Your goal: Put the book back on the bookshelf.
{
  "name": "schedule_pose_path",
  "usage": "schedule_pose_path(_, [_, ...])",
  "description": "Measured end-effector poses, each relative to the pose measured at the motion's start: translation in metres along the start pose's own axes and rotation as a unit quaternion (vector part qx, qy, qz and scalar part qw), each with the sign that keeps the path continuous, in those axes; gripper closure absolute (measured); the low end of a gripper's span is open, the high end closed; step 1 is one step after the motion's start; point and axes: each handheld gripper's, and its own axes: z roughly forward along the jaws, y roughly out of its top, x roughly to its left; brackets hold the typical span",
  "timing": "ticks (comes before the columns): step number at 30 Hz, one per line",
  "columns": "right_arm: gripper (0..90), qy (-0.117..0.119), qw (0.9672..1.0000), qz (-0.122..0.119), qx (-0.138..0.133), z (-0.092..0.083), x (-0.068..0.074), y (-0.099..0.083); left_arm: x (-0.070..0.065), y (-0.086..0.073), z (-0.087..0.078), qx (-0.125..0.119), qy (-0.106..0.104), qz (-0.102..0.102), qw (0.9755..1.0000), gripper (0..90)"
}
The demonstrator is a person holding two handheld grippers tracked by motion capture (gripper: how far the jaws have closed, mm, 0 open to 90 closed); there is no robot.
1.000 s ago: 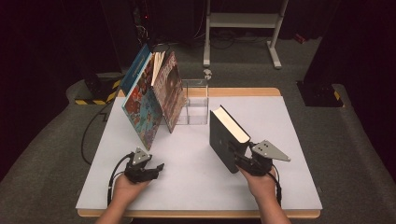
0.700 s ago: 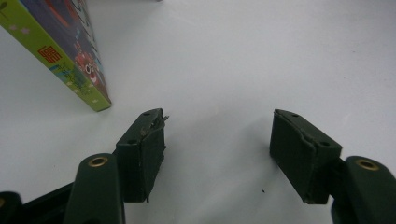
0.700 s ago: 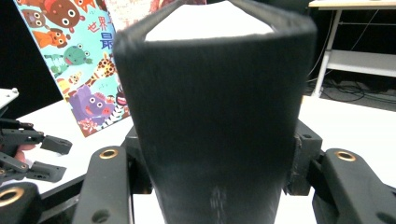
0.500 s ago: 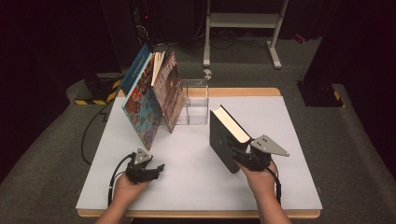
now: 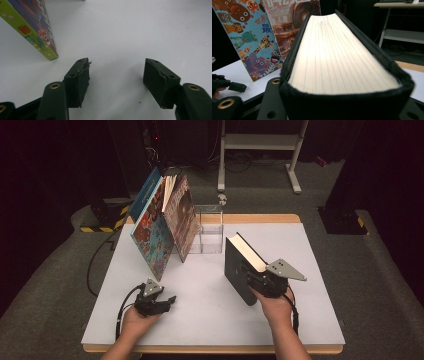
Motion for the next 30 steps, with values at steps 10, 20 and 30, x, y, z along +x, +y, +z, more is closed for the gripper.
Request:
schedule_pose_path(10, [53.0, -0.008, 0.9995, -0.026, 0.014, 0.0, 0.002, 0.003, 0.0, 0.0, 0.0, 0.0, 0.0, -0.001, 1.0, 37.4])
schedule_pose_path(20, [53.8, -0.01, 0.9993, -0.02, 0.029, 0.011, 0.011, 0.021, 0.001, 0.0, 0.0, 0.002, -0.001, 0.0, 1.0, 37.3])
schedule_pose_path(30, [53.9, -0.016, 0.9997, -0.012, 0.016, 0.054, 0.032, 0.049, 0.001, 0.0, 0.0, 0.002, -0.001, 0.001, 1.0, 37.4])
